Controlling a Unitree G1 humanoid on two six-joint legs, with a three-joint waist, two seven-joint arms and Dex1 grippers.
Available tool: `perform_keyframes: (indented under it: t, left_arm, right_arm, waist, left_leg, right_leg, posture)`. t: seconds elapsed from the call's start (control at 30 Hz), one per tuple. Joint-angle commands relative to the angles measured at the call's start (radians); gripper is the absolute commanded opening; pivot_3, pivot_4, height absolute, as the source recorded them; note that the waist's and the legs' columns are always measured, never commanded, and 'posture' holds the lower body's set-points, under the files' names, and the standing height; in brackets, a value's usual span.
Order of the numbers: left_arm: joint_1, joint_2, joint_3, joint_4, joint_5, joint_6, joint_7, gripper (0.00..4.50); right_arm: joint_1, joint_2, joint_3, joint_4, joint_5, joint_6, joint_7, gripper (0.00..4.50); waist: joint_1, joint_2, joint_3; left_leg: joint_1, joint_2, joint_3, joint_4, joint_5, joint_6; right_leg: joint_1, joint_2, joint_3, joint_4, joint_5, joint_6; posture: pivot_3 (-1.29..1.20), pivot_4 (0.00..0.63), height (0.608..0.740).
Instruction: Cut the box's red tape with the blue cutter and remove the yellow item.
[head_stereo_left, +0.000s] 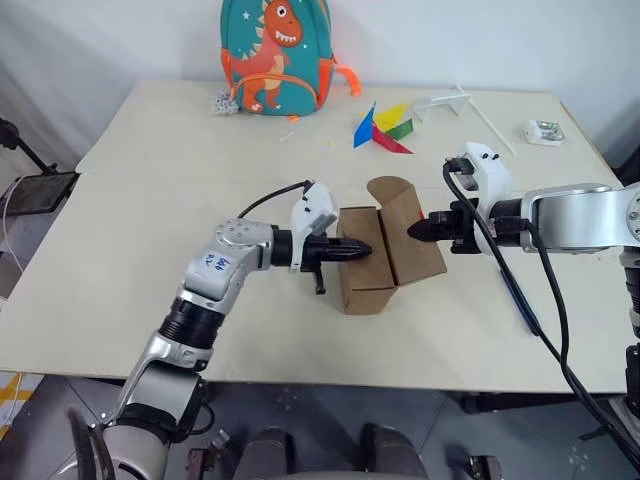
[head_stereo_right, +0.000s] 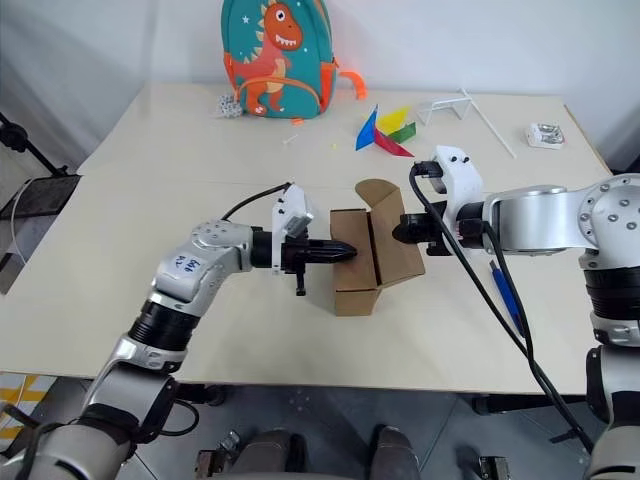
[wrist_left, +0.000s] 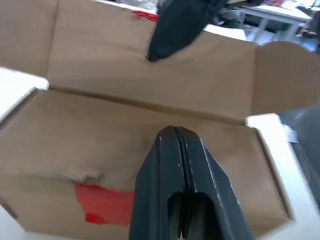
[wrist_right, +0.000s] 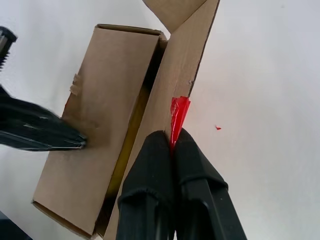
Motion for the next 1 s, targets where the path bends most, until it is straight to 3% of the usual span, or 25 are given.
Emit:
perform_keyframes:
  t: [0.03, 0.4, 1.0]
  left_arm:
    - [0.025, 0.020, -0.006, 0.044, 0.053, 0.029, 0.046, 0.00]
    - [0.153, 0.150, 0.021, -0.038, 0.039, 0.143, 0.040, 0.00]
    - [0.279, 0.136, 0.100, -0.130, 0.019, 0.189, 0.118, 0.00]
  right_arm:
    - [0.006, -0.011, 0.004, -0.013, -0.025, 0.016, 0.007, 0.05]
    - [-0.005, -0.023, -0.032, 0.007, -0.123, 0.065, 0.091, 0.05]
    - [-0.053, 0.080, 0.003, -0.069, -0.077, 0.058, 0.011, 0.05]
  waist:
    - [-0.001, 0.000, 0.000]
    - [-0.026, 0.002, -0.002]
    - [-0.002, 0.005, -0.006]
  left_leg:
    - [0.000, 0.000, 0.000, 0.000, 0.000, 0.000]
    - [0.004, 0.004, 0.003, 0.000, 0.001, 0.000]
    - [0.004, 0.009, 0.003, 0.000, 0.001, 0.001]
  right_leg:
    - [0.000, 0.000, 0.000, 0.000, 0.000, 0.000]
    - [0.000, 0.001, 0.001, 0.002, 0.003, -0.004]
    - [0.001, 0.002, 0.001, 0.001, 0.004, -0.005]
  posture:
    - [0.00, 0.150, 0.740]
    - [0.00, 0.150, 0.740]
    - [0.00, 0.150, 0.740]
